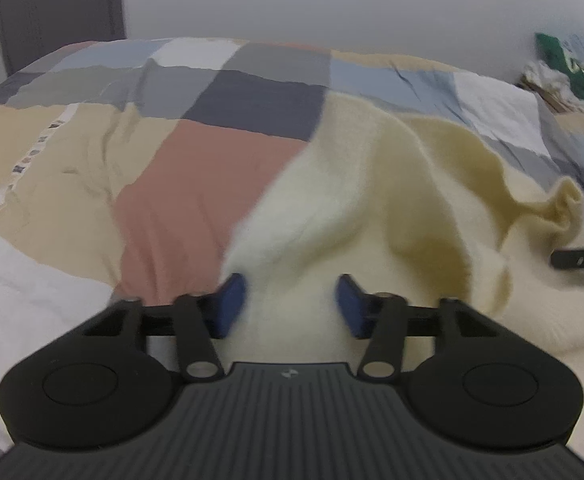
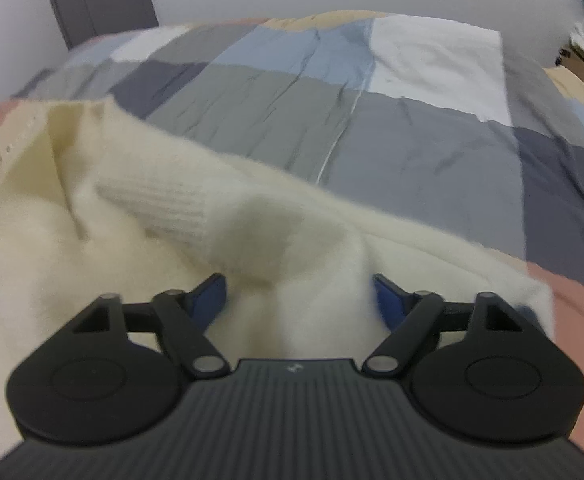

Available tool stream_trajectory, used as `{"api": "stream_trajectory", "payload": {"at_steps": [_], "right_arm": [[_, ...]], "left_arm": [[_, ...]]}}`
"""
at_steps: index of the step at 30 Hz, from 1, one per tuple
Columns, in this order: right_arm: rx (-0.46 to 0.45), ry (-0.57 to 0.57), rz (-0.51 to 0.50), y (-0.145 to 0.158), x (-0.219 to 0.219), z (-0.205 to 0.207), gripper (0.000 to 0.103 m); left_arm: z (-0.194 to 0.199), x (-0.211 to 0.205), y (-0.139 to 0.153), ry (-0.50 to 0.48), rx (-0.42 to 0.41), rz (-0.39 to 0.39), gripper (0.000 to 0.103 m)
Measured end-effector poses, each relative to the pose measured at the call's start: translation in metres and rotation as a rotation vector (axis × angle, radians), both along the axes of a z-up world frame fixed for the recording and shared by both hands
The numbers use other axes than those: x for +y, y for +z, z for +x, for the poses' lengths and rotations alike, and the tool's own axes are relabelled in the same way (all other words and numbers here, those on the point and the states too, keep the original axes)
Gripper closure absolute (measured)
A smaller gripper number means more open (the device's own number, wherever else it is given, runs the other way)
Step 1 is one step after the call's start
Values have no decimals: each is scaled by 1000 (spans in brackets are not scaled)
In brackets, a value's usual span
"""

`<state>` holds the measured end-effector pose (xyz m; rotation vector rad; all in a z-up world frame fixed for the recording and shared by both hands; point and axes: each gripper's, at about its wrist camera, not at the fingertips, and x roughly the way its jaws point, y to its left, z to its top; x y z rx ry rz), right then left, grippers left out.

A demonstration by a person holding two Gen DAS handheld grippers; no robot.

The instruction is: Fold large clothes

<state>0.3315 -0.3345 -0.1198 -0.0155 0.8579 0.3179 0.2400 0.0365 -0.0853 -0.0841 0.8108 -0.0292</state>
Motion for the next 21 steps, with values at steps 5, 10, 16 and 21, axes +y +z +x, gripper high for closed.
{"api": "stream_trajectory", "payload": {"at_steps": [5, 10, 16, 21], "right_arm": [[-50, -9, -45, -2, 6, -1, 71], [-141, -65, 29, 22, -13, -14, 82], [-198, -151, 145, 38, -46, -21, 82], [-97, -201, 139, 12, -57, -3, 82]], "left_arm": [[0, 19, 5, 50, -8, -62, 87], [-5, 36, 16, 76, -44, -157, 90], [-12, 53, 26, 146, -89, -219, 91], [-4, 52, 13, 173, -53, -181, 91]]}}
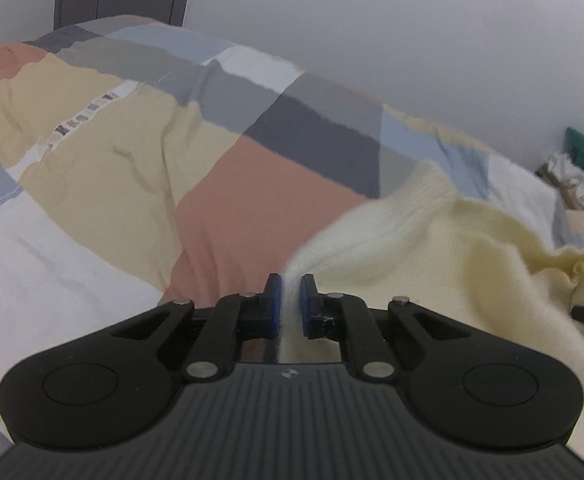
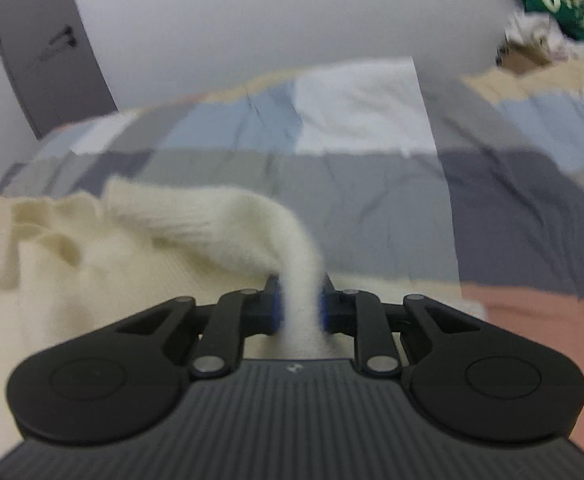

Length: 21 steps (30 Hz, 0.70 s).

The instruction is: Fold large clothes

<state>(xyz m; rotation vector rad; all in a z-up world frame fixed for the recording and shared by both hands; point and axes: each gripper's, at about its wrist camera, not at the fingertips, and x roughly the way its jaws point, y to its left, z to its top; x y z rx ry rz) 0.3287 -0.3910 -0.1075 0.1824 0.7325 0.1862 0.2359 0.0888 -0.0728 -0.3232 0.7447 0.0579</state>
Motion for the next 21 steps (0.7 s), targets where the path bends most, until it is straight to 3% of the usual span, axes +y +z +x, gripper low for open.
{"api": "stream_trajectory", "payload": {"at_steps": [4, 11, 14, 17, 19, 21], "right_arm": [[55, -6, -14, -17, 2, 9, 82], [50, -19, 14, -14, -4, 2, 73], [47, -40, 15, -8, -6, -6, 61], [13, -44, 27, 1, -8, -17, 44], [-12, -55, 64, 8, -12, -25, 24], [-37, -64, 102, 13, -15, -31, 23]], "left_arm": [[5, 2, -10, 9, 32, 13, 90], [4, 3, -11, -22, 19, 4, 89], [-1, -1, -4, -39, 1, 15, 83], [-8, -3, 4, -50, -15, 11, 66], [-14, -4, 9, -54, -29, -4, 53], [-21, -7, 14, -58, -41, -15, 51]]}}
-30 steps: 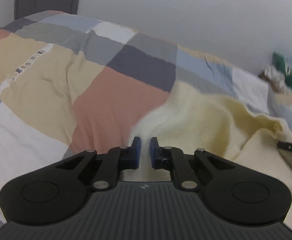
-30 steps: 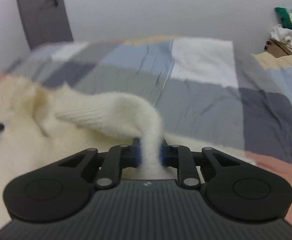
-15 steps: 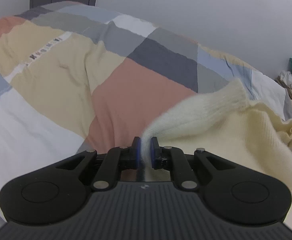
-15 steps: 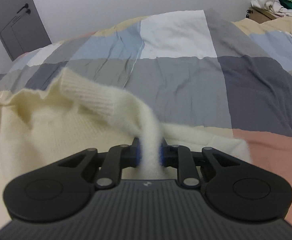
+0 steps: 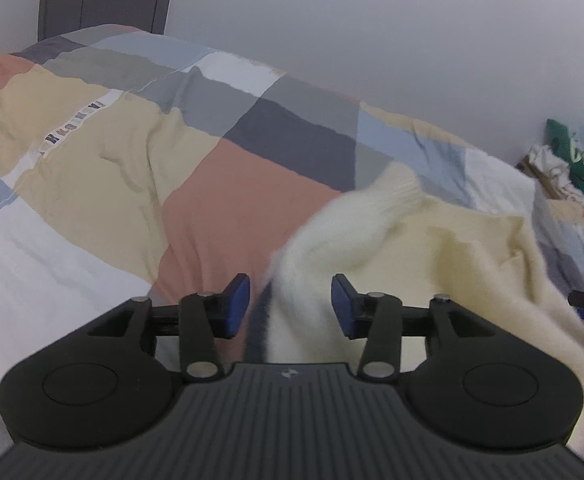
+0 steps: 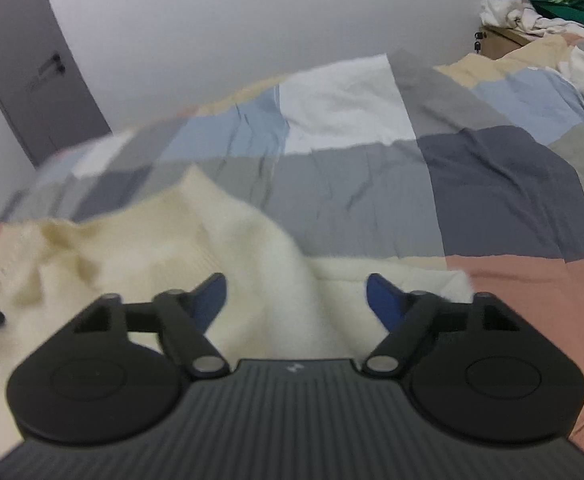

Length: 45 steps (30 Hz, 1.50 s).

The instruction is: Fold large clothes

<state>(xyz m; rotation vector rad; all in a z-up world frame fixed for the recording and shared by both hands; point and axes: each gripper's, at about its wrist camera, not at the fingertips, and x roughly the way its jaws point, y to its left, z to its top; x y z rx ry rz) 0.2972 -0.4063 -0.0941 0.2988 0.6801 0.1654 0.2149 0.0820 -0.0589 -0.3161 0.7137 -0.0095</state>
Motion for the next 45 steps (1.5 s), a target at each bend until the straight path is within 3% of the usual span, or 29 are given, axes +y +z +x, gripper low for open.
{"api": "stream_trajectory", "payload": {"at_steps": [4, 9, 11, 15, 17, 20, 24, 29, 31, 32, 33, 34, 35, 37, 41, 43, 45], "right_arm": [[-49, 36, 49, 9, 3, -7, 23], [-138, 67, 103, 20, 14, -13, 23], [-143, 49, 109, 24, 17, -18, 23], [-158, 24, 135, 29, 12, -32, 23], [-132, 43, 143, 27, 15, -30, 23], [-119, 76, 106, 24, 29, -25, 24], [-106, 109, -42, 14, 59, -5, 25], [-37, 92, -298, -9, 84, 13, 36], [4, 91, -426, -22, 91, 17, 51], [15, 99, -482, -28, 94, 17, 54], [20, 113, -526, -32, 96, 16, 65], [24, 115, -568, -33, 97, 15, 87], [35, 102, -620, -34, 99, 15, 90], [13, 84, -615, -24, 95, 12, 101], [-114, -41, -597, 10, 70, 4, 101], [-115, -89, -575, 19, 48, 7, 101], [-93, -111, -471, 18, 20, 11, 101]], "left_arm": [[-15, -11, 12, -52, -22, -3, 37], [-29, -28, 15, -153, -31, -22, 37], [-23, -35, 8, -216, 22, 6, 36], [-5, -37, -10, -230, 129, 12, 36], [-1, -42, -15, -233, 141, 37, 36], [2, -43, -16, -224, 149, 27, 35], [1, -31, -16, -201, 139, -35, 35], [-3, -15, -14, -156, 108, -71, 35], [-5, -12, -11, -133, 91, -65, 35], [-6, -11, -9, -119, 82, -43, 35], [-6, -11, -8, -107, 79, -19, 35], [-6, -11, -8, -98, 79, 0, 35], [-5, -11, -8, -95, 79, 3, 35], [-4, -9, -9, -92, 77, -3, 35], [-9, -12, -5, -103, 34, 25, 35], [-8, -12, -4, -106, 20, 20, 35], [-5, -13, -5, -102, 21, 29, 35]]}}
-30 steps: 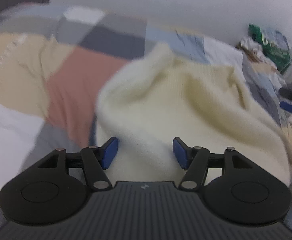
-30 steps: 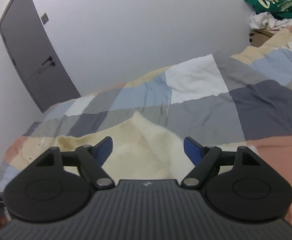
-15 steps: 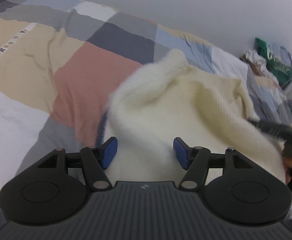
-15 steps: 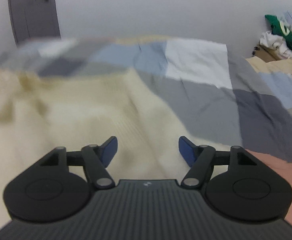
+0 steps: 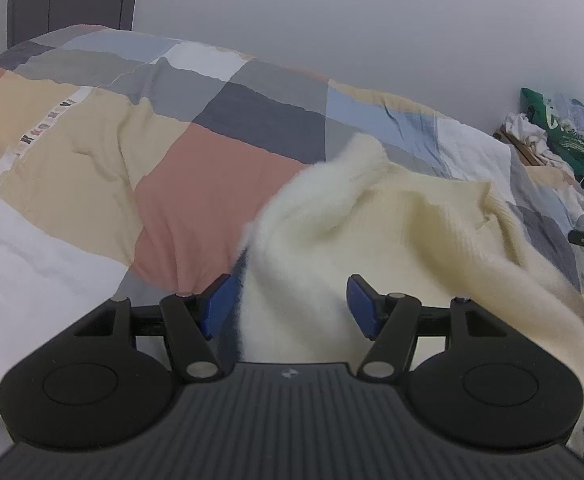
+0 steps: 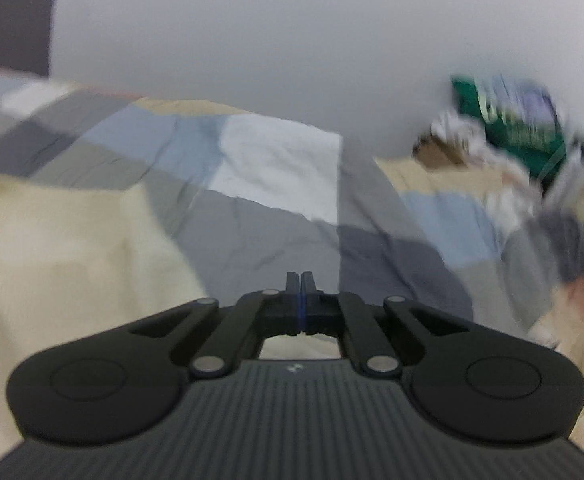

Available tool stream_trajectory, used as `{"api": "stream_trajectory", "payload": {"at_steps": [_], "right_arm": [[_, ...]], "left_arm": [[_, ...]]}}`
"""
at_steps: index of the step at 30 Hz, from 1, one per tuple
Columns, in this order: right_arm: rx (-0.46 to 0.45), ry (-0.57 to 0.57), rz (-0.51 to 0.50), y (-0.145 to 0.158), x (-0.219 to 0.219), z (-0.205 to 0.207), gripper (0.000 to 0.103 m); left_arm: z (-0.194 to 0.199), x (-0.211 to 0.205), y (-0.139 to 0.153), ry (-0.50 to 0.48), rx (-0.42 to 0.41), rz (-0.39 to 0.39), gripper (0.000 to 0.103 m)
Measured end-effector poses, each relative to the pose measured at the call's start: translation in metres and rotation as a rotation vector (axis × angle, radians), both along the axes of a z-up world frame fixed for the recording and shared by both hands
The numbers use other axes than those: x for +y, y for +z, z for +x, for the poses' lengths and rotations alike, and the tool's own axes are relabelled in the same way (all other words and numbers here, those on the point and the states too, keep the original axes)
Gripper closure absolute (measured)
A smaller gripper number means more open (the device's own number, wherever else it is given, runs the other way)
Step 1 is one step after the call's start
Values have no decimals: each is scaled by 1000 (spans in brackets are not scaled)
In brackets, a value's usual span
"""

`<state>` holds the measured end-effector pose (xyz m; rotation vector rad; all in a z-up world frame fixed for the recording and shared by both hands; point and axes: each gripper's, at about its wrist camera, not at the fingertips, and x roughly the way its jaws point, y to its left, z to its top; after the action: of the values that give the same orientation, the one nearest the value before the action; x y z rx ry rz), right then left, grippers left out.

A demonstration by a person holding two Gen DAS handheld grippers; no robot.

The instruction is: Fold large clothes

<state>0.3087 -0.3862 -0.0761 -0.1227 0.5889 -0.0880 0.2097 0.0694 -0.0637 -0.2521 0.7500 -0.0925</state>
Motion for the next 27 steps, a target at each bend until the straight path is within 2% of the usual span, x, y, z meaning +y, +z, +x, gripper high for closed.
{"api": "stream_trajectory", "payload": {"at_steps": [2, 6, 8, 10, 11, 12, 16, 23, 27], "right_arm": [[-9, 21, 122, -5, -20, -3, 101], [6, 80, 255, -8, -29, -10, 97], [17, 134, 302, -7, -17, -15, 94], [40, 181, 333, -8, -9, -17, 82], [45, 206, 346, -8, -6, -19, 65], [50, 234, 350, -9, -2, -21, 56], [72, 309, 273, -14, 13, -20, 57], [142, 324, -112, -44, 39, -16, 57], [176, 336, -168, -53, 46, -14, 58]], "left_arm": [[3, -1, -2, 11, 6, 16, 35], [6, -2, -7, 16, 20, 16, 35], [8, -5, -9, 12, 26, 38, 35], [11, -6, -12, 16, 36, 49, 35], [12, -6, -13, 19, 40, 48, 35], [13, -7, -13, 21, 43, 46, 35], [14, -12, -14, 14, 39, 63, 35], [16, -16, -17, 12, 45, 76, 35], [17, -17, -18, 12, 43, 82, 35]]}}
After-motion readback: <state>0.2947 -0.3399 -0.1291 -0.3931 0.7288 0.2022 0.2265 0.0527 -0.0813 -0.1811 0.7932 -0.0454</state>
